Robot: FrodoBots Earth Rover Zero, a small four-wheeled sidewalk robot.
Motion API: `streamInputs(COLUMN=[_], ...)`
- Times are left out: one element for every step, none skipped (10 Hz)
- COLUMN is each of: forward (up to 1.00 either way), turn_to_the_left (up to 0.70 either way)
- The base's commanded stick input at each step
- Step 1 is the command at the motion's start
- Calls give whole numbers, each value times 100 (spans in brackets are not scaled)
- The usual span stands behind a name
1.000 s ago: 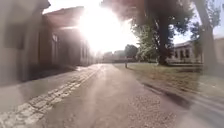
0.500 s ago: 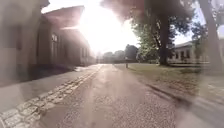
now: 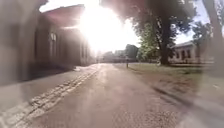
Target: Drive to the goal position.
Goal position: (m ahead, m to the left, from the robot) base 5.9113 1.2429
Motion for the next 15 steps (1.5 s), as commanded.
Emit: streamInputs(forward=[60, 60, 60, 60, 60, 60, 60, 60, 60, 60, 60, 60, 60, 60, 60], turn_to_the_left=[0, 0, 0, 0, 0, 0, 0, 0, 0, 0, 0, 0, 0, 0, 0])
